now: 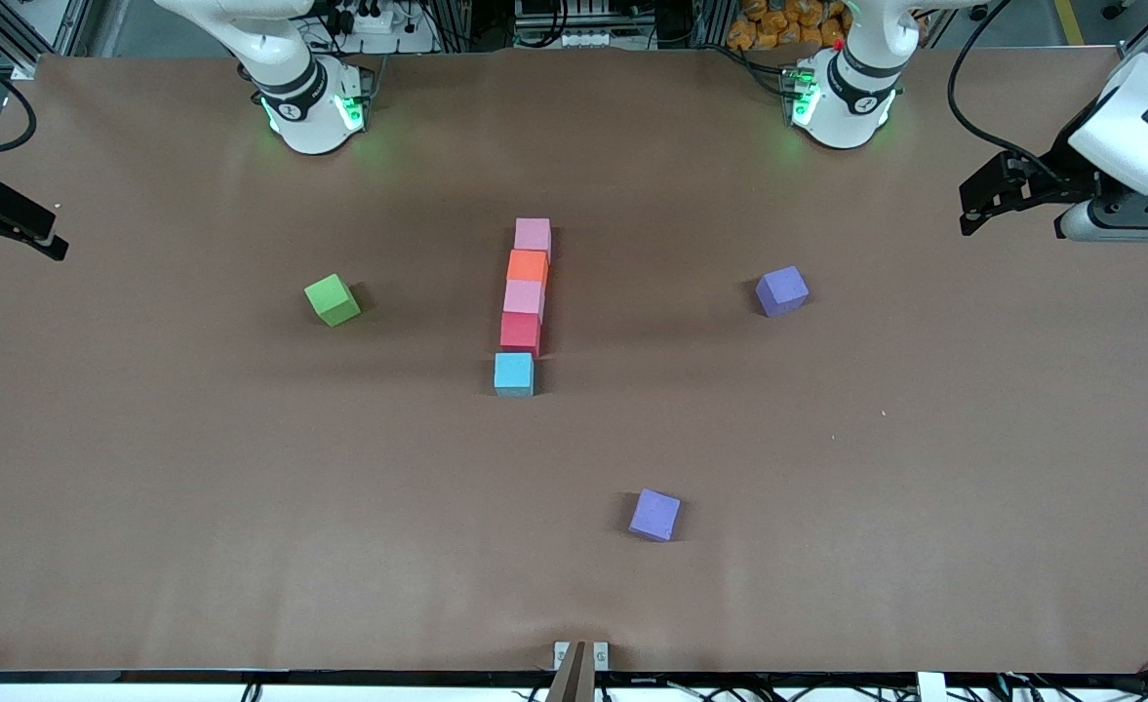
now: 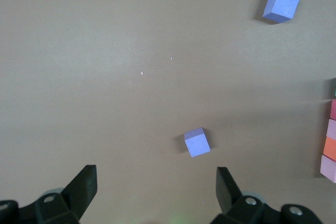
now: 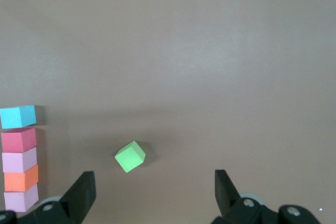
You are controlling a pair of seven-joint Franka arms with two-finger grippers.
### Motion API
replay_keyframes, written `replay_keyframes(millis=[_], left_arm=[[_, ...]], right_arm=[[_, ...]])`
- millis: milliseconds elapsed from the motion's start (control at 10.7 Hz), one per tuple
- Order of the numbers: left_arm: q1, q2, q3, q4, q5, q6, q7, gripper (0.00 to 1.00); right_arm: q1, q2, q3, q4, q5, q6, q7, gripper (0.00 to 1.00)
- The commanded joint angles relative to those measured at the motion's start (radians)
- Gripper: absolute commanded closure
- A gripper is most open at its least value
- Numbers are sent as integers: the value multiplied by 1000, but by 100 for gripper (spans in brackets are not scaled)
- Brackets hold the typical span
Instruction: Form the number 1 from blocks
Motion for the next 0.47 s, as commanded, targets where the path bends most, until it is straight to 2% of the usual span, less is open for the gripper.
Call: replay_keyframes(millis=[0,279,373], left_arm=[[7,-1,3,9,-12,-18,28,0],[23,-3,4,9,-12,-18,19,0],[32,-3,4,7,-12,-18,19,0]], right_arm=[[-7,2,13,0,-8,-4,-11,0],[7,2,17,3,-10,-3,-11,0],[24,2,19,3,-45,-3,-11,0]])
